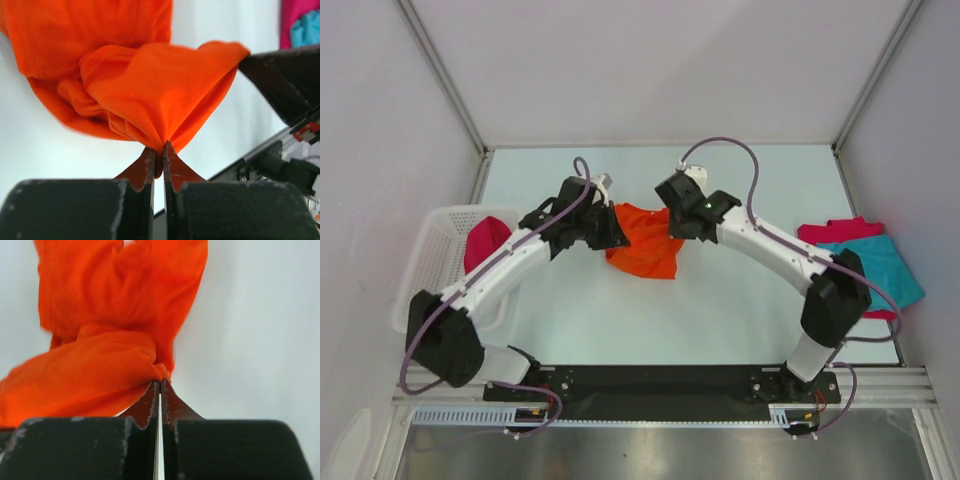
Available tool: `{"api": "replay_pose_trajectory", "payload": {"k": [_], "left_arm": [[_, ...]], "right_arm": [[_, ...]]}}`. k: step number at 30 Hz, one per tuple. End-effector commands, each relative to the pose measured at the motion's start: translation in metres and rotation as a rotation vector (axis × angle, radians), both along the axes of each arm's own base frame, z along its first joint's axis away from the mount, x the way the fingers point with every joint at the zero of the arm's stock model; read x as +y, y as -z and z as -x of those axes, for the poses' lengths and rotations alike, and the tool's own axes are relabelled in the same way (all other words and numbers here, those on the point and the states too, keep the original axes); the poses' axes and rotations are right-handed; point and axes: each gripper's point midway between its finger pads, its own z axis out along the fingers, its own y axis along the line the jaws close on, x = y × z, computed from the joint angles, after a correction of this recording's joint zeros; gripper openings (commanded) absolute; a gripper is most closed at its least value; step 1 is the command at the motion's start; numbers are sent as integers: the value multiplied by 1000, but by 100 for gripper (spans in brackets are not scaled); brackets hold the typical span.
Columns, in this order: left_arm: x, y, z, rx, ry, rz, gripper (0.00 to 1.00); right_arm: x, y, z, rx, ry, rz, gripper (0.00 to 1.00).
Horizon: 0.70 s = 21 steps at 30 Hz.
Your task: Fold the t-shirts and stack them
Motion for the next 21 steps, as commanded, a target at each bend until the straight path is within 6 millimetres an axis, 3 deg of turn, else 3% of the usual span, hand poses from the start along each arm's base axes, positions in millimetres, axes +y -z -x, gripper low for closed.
{"api": "replay_pose_trajectory", "payload": {"k": [1,2,3,4,7,8,21], "left_arm": [[9,18,-43,1,-49,-82,0],[9,23,-48,11,-51,-89,0],[10,27,-53,18,-53,-99,0],[11,35,-62,31,-63,-110,0],[13,48,-79,51,-81,-131,0],[14,51,-83,58,-85,-134,0],[24,64,-144,70,-146,-161,0]], "right_arm": [[-1,-1,-63,-51,4,64,0],[2,-1,-71,-52,-10,69,0],[3,16,-80,-24,-12,95,0],[3,8,-92,-41,0,82,0],[4,25,-108,-10,-5,105,0],[3,23,-114,-17,0,98,0],[-22,33,-139,-20,62,129,0]]}}
